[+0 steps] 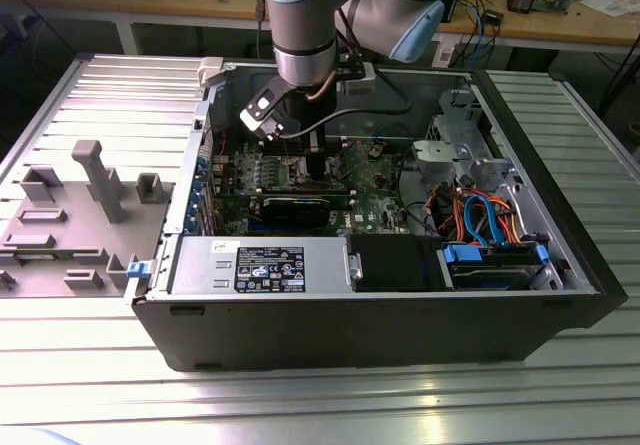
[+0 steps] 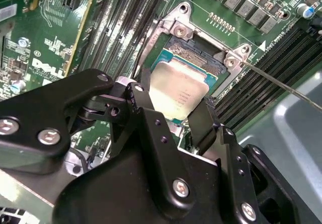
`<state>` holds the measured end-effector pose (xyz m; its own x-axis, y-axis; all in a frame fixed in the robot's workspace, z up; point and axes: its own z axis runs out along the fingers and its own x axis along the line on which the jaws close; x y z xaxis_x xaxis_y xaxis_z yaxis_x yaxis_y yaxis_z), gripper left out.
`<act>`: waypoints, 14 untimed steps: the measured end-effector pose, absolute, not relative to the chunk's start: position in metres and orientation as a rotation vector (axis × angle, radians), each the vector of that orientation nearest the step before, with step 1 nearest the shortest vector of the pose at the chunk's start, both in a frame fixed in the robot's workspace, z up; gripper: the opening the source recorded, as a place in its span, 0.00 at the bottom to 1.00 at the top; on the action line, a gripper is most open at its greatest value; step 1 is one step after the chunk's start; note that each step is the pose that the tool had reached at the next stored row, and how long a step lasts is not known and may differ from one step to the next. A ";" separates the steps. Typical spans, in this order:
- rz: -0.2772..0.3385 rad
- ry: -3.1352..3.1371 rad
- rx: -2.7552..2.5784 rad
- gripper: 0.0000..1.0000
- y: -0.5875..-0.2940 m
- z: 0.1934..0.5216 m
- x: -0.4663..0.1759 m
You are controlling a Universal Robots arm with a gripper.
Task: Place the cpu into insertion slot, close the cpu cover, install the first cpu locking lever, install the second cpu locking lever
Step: 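Place the cpu into insertion slot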
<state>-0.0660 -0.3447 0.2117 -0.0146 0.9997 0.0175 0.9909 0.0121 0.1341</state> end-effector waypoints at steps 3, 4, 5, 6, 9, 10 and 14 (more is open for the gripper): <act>0.166 2.176 2.147 0.54 -0.343 0.209 -0.066; 0.166 2.176 2.147 0.54 -0.342 0.209 -0.066; 0.166 2.176 2.147 0.54 -0.341 0.208 -0.066; 0.166 2.176 2.147 0.54 -0.340 0.207 -0.066; 0.166 2.176 2.147 0.54 -0.339 0.204 -0.067; 0.166 2.176 2.147 0.54 -0.339 0.204 -0.067; 0.165 2.175 2.148 0.54 -0.339 0.200 -0.068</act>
<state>-0.0675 -0.3393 0.2002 -0.0138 0.9997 0.0187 0.9911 0.0112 0.1330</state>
